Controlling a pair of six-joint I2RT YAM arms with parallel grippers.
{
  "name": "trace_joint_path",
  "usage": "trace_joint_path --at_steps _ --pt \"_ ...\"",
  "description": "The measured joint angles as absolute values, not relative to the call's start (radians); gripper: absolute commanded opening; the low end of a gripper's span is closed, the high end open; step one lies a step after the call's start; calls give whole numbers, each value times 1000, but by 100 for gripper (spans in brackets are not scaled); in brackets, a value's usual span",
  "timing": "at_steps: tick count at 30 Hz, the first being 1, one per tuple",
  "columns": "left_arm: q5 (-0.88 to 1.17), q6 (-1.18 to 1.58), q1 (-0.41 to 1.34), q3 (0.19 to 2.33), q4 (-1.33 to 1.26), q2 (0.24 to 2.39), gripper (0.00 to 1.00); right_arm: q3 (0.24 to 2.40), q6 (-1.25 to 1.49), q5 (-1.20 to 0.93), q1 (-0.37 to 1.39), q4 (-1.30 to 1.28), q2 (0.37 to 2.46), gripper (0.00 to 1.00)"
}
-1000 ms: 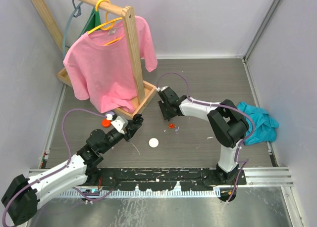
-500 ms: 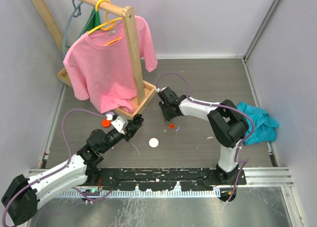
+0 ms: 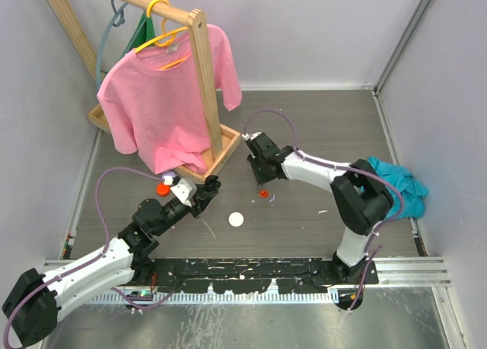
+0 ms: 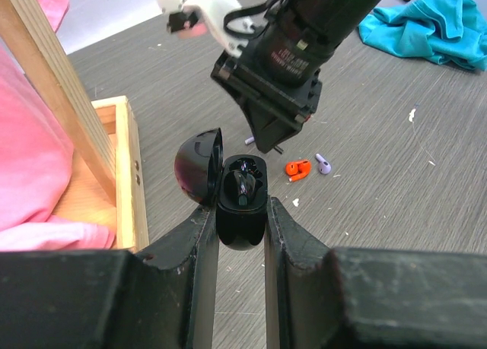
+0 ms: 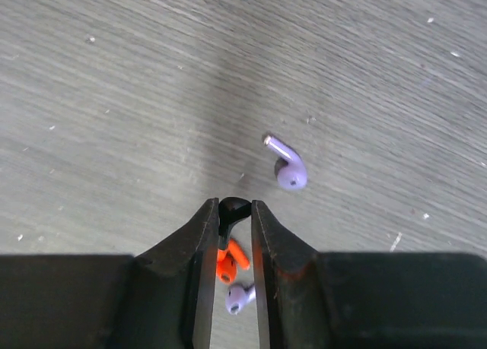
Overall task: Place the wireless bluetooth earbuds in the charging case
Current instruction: Pick up the earbud from the center of the board, then place the earbud in the charging case.
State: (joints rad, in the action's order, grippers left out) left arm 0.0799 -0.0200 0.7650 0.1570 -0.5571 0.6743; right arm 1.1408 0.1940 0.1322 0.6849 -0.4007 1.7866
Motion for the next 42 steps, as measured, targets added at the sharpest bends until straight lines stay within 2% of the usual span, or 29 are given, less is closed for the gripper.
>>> trace_joint_path --at_steps 12,25,31,42 --pt "103 -18 765 157 -604 675 0 1036 210 152 745 -313 1377 22" --pt "160 0 765 183 -677 681 0 923 208 218 944 -92 1065 23" --pt "177 23 765 196 -708 684 0 839 208 236 1028 58 998 23" --pt "224 64 765 209 -735 695 0 772 181 249 1136 288 1015 23"
